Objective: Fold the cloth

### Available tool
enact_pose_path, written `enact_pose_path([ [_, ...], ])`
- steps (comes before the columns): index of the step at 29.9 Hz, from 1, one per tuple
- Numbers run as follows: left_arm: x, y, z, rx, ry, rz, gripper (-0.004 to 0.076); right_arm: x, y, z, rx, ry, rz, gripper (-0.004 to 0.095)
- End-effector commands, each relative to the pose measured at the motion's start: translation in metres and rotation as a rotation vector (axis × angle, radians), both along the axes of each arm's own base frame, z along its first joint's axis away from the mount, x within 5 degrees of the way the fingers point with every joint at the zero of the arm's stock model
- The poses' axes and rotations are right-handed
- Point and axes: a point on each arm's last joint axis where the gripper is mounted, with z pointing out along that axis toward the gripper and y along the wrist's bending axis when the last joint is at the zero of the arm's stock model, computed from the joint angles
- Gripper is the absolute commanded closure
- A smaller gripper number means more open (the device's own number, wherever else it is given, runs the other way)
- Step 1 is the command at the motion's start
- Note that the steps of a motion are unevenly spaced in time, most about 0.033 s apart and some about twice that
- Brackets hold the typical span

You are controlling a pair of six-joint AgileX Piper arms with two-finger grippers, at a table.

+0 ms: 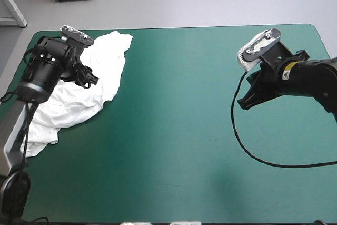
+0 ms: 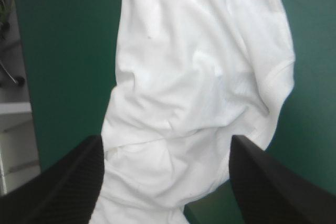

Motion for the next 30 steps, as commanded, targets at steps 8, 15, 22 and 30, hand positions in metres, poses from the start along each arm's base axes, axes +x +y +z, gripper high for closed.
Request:
enact_pose_path([
  [8, 0.072, 0.031, -0.021, -0.197, -0.016, 0.083, 0.021, -0.017, -0.023, -0.012, -0.073, -0.039, -0.142, 0.0471],
  [15, 0.117, 0.028, -0.048, -0.201, -0.003, 0.082, 0.021, -0.014, -0.021, -0.026, -0.085, -0.001, -0.147, 0.0471],
  [22, 0.14, 0.056, -0.088, -0.206, 0.057, 0.157, 0.021, -0.014, -0.021, -0.026, -0.081, 0.0, -0.151, 0.0471],
  [30, 0.144, 0.078, -0.111, -0.329, 0.136, 0.184, 0.0232, -0.013, -0.021, -0.026, -0.081, -0.007, -0.149, 0.0471],
])
